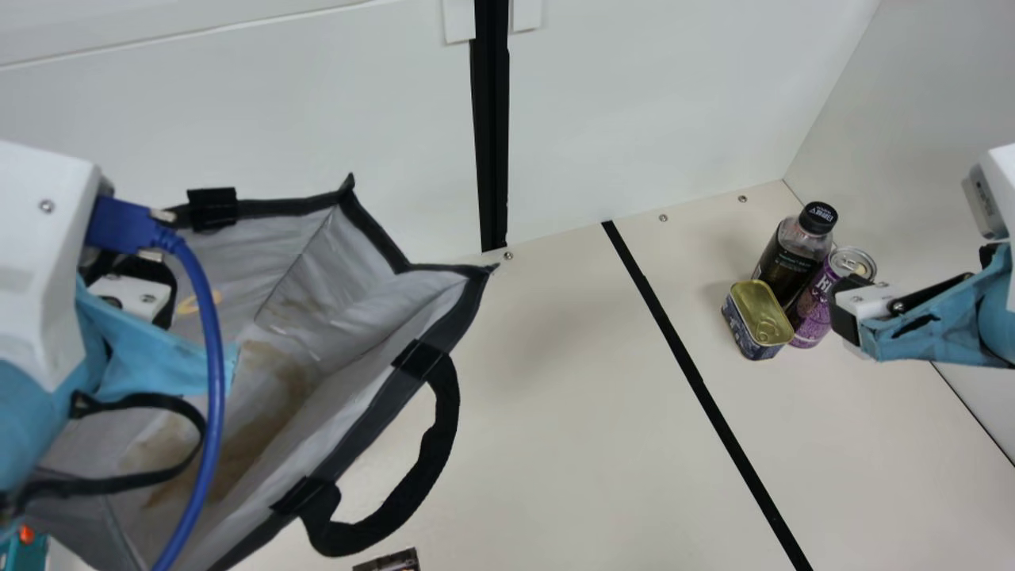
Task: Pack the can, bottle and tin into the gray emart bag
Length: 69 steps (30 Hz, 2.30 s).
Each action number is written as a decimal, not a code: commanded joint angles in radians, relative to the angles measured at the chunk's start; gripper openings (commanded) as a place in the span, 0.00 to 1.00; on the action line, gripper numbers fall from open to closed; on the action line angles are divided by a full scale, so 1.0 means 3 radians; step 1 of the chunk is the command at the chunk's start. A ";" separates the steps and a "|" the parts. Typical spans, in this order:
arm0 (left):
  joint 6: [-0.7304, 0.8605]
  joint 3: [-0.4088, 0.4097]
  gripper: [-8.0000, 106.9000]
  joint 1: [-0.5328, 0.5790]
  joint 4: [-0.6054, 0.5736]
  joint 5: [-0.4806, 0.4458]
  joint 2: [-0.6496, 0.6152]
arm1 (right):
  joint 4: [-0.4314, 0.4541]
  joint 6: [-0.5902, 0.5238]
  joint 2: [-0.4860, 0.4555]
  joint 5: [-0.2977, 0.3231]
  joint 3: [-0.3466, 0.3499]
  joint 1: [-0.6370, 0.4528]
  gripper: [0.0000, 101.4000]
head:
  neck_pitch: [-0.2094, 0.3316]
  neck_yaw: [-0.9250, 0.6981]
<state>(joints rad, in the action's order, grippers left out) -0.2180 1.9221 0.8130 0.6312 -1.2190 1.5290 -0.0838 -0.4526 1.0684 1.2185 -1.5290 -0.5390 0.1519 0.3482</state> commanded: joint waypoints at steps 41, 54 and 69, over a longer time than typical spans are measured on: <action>-0.1121 -0.1298 0.16 0.0708 -0.0053 0.0239 -0.0107 | 0.0000 0.0000 0.0000 0.0000 0.0000 0.0000 0.90 | 0.0076 0.0003; -0.1000 -0.1430 0.16 0.0475 -0.0672 0.0637 -0.0078 | 0.0000 0.0000 0.0000 0.0000 0.0000 0.0000 0.90 | 0.0076 0.0003; -0.0701 -0.1593 0.16 0.0125 -0.1535 0.1010 -0.0113 | 0.0000 0.0000 0.0000 0.0000 0.0000 0.0000 0.90 | 0.0076 0.0003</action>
<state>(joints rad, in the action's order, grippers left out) -0.4372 1.4472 0.8579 0.2115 -0.9265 1.4965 -0.0838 -0.4526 1.0684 1.2185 -1.5290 -0.5390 0.1519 0.3467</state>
